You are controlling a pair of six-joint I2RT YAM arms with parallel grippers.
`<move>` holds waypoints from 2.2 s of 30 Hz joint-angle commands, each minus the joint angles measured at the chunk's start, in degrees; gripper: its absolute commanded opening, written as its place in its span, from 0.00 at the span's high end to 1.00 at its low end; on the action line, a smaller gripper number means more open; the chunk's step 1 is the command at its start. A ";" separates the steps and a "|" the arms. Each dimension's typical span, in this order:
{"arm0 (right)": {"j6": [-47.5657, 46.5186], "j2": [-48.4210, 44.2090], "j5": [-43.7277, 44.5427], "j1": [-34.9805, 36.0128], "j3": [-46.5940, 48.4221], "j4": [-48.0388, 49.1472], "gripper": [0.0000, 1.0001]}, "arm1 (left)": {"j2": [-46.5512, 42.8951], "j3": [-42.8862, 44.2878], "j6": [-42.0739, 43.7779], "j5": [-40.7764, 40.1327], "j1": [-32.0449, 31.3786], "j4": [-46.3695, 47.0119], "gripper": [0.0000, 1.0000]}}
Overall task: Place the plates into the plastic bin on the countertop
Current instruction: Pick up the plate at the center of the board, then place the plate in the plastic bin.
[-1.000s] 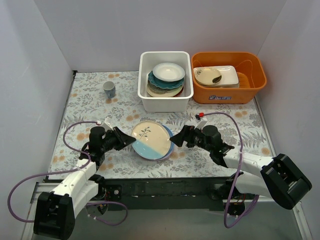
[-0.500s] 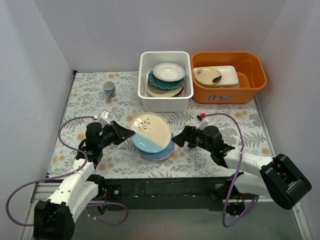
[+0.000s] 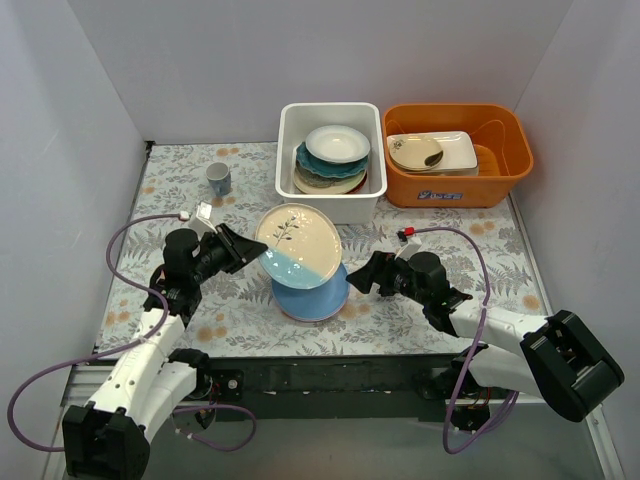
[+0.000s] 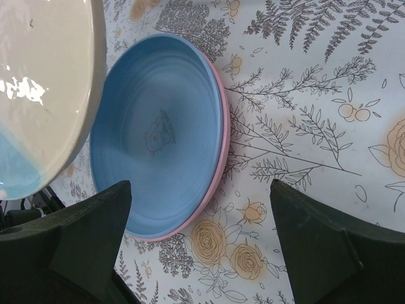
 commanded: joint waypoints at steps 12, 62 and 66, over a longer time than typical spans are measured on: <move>-1.12 2.14 -1.91 -1.20 -1.00 3.45 0.02 | 6.84 12.03 -0.82 3.20 -0.16 8.37 1.00; -1.47 6.89 -7.01 -4.63 -1.71 6.18 0.02 | 54.12 56.06 -8.47 -0.13 0.02 16.03 1.00; -1.38 8.29 -7.63 -4.72 -1.44 6.70 0.02 | 57.72 59.57 -8.38 -0.49 -0.24 15.24 1.00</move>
